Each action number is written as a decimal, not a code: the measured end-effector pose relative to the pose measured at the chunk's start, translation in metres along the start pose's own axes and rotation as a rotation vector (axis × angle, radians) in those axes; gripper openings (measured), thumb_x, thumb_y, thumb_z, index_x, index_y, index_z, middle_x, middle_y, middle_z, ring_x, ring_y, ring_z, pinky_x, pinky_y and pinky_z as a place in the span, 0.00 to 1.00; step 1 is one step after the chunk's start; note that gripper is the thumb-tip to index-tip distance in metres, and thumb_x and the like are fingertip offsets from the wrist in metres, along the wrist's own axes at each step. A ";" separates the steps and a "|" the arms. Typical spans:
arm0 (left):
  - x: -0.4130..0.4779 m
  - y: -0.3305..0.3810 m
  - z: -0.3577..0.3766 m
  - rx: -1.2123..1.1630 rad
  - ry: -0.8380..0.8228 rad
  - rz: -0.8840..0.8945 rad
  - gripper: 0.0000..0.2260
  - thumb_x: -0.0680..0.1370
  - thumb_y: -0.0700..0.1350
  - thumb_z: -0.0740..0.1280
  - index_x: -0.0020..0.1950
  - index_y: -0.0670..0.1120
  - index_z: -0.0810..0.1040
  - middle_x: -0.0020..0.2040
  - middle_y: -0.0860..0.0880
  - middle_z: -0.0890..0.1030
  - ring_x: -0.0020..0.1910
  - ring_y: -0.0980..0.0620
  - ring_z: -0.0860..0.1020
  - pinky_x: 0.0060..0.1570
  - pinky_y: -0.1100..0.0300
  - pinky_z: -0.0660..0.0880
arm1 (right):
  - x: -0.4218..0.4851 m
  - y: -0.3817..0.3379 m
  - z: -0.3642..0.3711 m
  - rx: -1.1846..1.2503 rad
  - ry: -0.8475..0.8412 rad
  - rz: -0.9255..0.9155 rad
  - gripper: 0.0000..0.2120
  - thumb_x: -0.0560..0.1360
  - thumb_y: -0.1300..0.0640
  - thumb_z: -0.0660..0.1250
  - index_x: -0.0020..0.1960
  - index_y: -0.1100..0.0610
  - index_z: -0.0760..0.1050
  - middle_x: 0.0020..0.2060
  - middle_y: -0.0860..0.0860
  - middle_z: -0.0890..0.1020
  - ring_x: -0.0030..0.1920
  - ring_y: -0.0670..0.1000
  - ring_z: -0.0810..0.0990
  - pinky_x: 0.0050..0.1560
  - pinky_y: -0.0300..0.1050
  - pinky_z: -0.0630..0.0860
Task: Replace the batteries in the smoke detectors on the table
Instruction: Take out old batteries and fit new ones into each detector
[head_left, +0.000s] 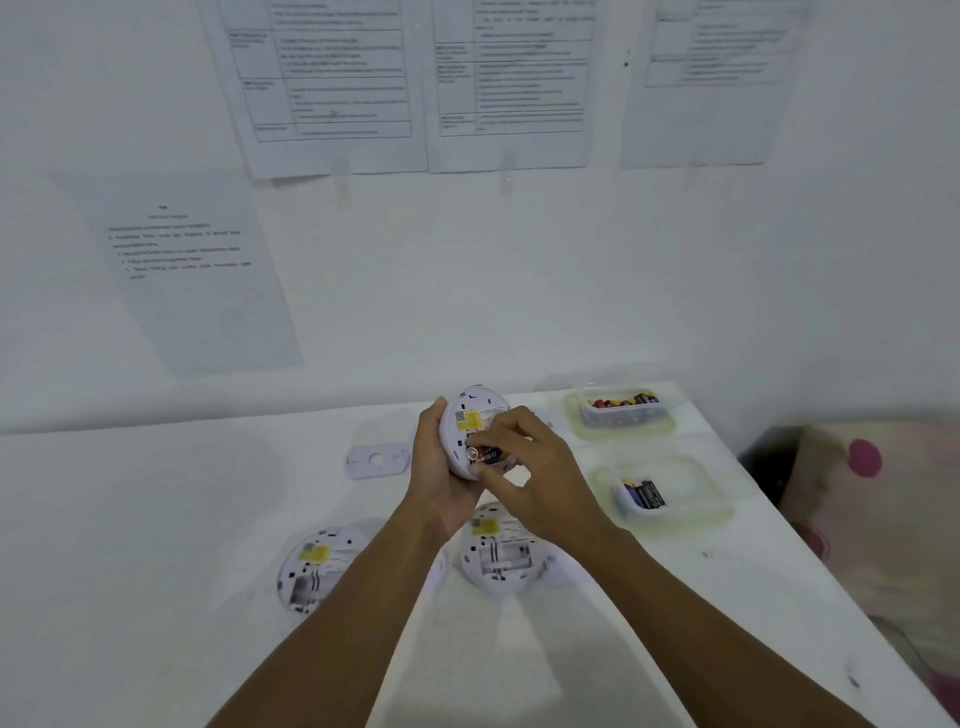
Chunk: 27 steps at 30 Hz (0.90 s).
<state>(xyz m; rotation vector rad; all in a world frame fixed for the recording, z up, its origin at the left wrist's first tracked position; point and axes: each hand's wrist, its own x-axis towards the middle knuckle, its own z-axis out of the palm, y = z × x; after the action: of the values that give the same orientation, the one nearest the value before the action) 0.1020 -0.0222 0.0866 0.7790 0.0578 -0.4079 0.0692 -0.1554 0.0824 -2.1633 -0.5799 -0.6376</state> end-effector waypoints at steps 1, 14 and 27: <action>0.003 -0.005 0.004 -0.002 -0.013 -0.002 0.25 0.78 0.60 0.58 0.65 0.43 0.78 0.62 0.39 0.79 0.63 0.41 0.76 0.60 0.49 0.75 | -0.002 0.004 -0.006 -0.028 -0.003 -0.041 0.09 0.74 0.57 0.69 0.54 0.53 0.80 0.50 0.47 0.77 0.53 0.47 0.76 0.52 0.36 0.73; 0.025 -0.050 0.037 -0.132 -0.022 -0.021 0.25 0.80 0.58 0.57 0.71 0.46 0.73 0.69 0.39 0.74 0.70 0.37 0.70 0.68 0.39 0.67 | -0.010 0.108 -0.160 -0.415 -0.420 0.622 0.04 0.73 0.55 0.71 0.41 0.49 0.76 0.37 0.49 0.84 0.35 0.47 0.81 0.36 0.38 0.73; 0.023 -0.068 0.045 -0.164 -0.009 -0.011 0.23 0.79 0.58 0.59 0.67 0.45 0.76 0.68 0.38 0.76 0.69 0.36 0.71 0.62 0.40 0.71 | -0.022 0.122 -0.149 -0.450 -0.453 0.661 0.06 0.75 0.61 0.66 0.42 0.51 0.77 0.34 0.47 0.78 0.37 0.50 0.81 0.40 0.40 0.76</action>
<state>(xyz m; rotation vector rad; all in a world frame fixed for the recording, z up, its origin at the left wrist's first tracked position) 0.0935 -0.1042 0.0685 0.6151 0.0861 -0.4117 0.0877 -0.3486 0.0842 -2.7361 0.0984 0.1045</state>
